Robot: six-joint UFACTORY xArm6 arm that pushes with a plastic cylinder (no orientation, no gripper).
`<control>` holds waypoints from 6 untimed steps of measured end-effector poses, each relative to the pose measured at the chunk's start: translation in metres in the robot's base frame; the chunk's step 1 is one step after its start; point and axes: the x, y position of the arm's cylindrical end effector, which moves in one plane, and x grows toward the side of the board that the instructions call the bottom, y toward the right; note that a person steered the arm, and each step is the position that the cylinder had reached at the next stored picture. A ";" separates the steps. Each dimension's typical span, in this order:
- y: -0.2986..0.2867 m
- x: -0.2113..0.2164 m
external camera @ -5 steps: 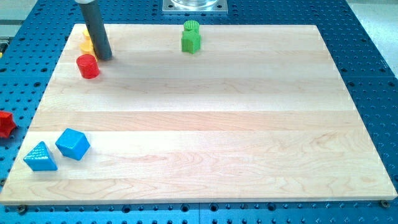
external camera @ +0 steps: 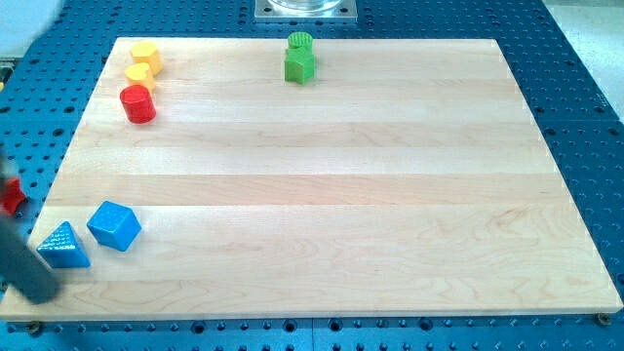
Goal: Push the blue blocks towards the center of the board
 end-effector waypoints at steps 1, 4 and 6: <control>-0.012 0.005; 0.064 -0.040; 0.164 -0.093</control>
